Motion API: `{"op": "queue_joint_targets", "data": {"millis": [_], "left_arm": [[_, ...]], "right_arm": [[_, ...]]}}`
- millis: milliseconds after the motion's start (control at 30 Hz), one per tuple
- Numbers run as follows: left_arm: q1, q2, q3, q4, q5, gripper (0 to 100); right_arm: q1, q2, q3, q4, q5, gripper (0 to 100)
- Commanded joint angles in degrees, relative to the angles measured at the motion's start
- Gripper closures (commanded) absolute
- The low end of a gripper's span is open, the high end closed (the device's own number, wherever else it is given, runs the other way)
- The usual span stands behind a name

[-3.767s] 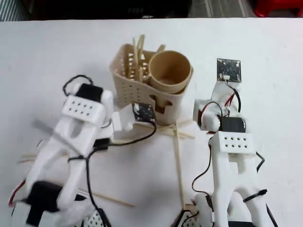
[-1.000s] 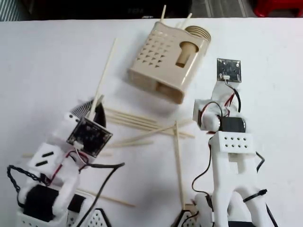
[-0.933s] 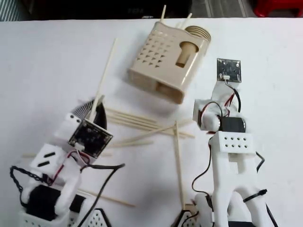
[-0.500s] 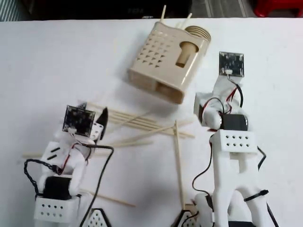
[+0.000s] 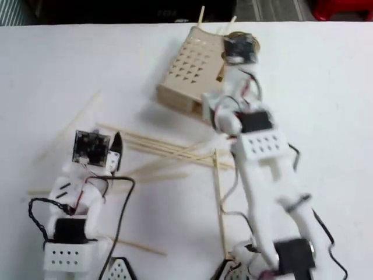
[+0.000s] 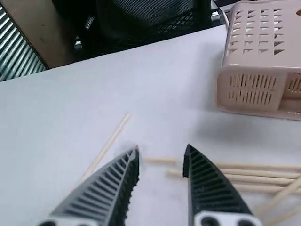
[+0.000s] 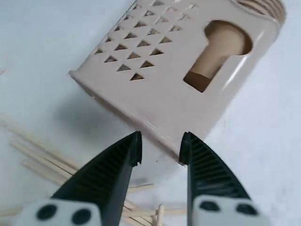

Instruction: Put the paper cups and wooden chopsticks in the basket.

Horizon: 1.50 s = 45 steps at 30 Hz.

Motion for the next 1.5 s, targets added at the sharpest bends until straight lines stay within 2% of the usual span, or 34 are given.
{"op": "queue_joint_targets", "data": {"millis": [0, 33, 333, 700, 1233, 1467], "left_arm": [[-1.01, -0.84, -0.09, -2.37, 0.62, 84], [-1.1, -0.84, -0.09, -2.37, 0.62, 84], [-1.1, -0.84, -0.18, -2.37, 0.35, 84], [-1.1, -0.84, -0.35, -2.37, 0.35, 84], [-1.19, -0.84, -0.35, -2.37, 0.26, 84], [-1.19, -0.84, -0.35, -2.37, 0.26, 84]], "right_arm": [[-2.86, 7.87, -7.3, -0.66, 4.92, 94.3], [-3.3, 10.15, -8.97, -0.66, 5.98, 98.4], [-3.91, 22.81, -18.99, 1.71, 6.51, 98.0], [-3.74, 26.15, -25.14, 2.51, 6.51, 98.0], [-3.3, 31.69, -23.56, 2.59, 6.51, 98.0], [-6.29, 32.4, -23.65, 11.21, 6.77, 98.1]]}}
